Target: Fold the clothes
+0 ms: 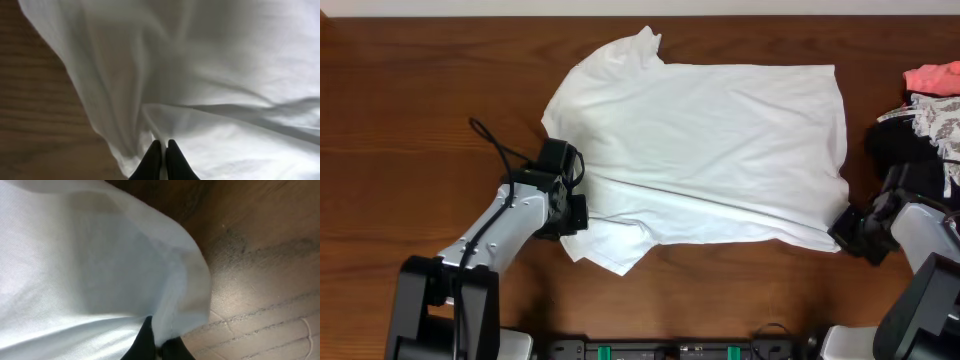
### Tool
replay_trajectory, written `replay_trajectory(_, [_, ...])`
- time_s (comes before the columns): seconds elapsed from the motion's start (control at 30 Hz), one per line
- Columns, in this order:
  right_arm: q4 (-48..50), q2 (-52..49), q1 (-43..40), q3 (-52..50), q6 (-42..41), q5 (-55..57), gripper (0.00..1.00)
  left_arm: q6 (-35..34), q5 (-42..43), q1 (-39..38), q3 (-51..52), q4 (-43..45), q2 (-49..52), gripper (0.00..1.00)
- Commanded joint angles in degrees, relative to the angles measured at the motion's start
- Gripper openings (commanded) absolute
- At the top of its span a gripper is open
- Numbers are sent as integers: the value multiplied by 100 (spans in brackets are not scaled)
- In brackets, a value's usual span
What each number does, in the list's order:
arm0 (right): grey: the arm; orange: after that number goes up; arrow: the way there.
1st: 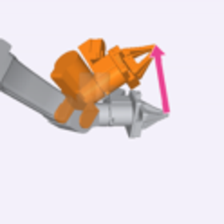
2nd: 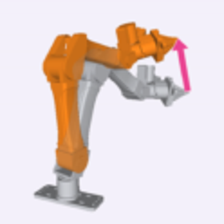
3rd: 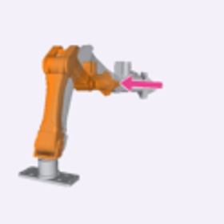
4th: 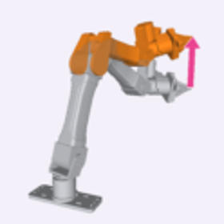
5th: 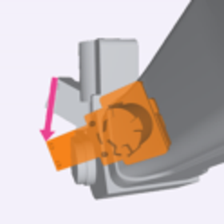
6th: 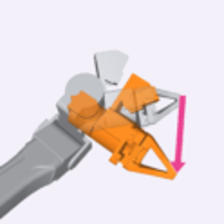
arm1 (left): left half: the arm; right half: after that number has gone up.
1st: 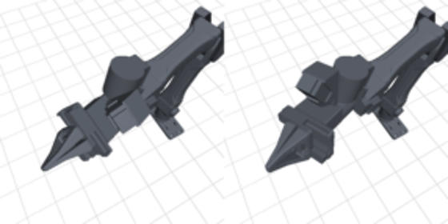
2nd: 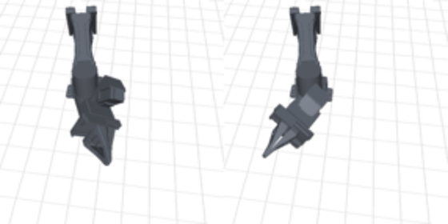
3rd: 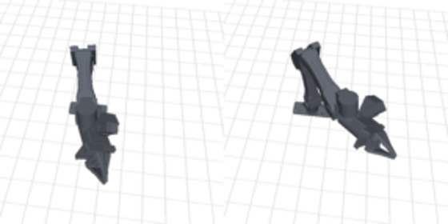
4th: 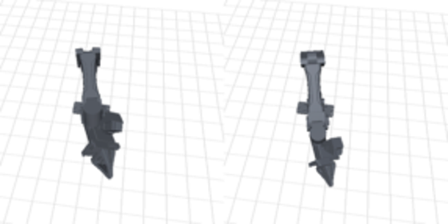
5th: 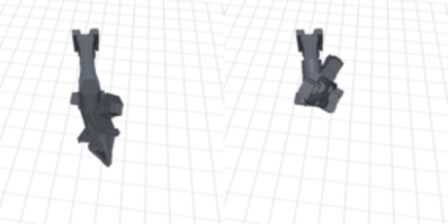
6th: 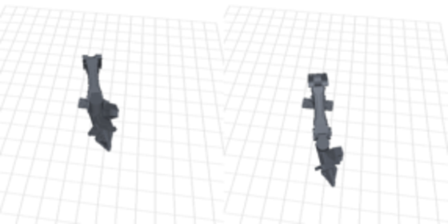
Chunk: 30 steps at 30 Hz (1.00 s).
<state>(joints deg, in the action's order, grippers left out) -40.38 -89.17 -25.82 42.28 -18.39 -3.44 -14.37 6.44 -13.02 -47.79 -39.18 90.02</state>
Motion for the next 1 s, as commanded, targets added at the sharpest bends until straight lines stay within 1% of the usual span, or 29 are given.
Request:
replay_trajectory(0.0, [-219,52,-37,168,20,-7,1,15,-109,-13,-131,-144,50,6])
replay_trajectory(0.07, [-476,57,-35,426,20,-4,1,15,-109,-11,-284,-232,50,5])
replay_trajectory(0.17, [-881,57,-35,857,-17,-9,1,15,-109,-9,-566,-415,50,6])
replay_trajectory(0.23, [-966,57,-35,1010,-68,-9,1,15,-107,-9,-728,-535,50,6])
replay_trajectory(0.43, [-955,57,-35,1137,-63,-68,1,15,-109,-9,-920,-684,50,6])
replay_trajectory(0.6, [-857,57,-35,1137,50,-190,1,11,-111,33,-925,-584,52,6])
replay_trajectory(0.73, [-800,57,-35,1137,83,-354,1,-205,-101,170,-1019,-586,50,6])
replay_trajectory(0.97, [-715,57,-35,1141,83,-374,1,-201,-87,424,-1329,-730,50,6])
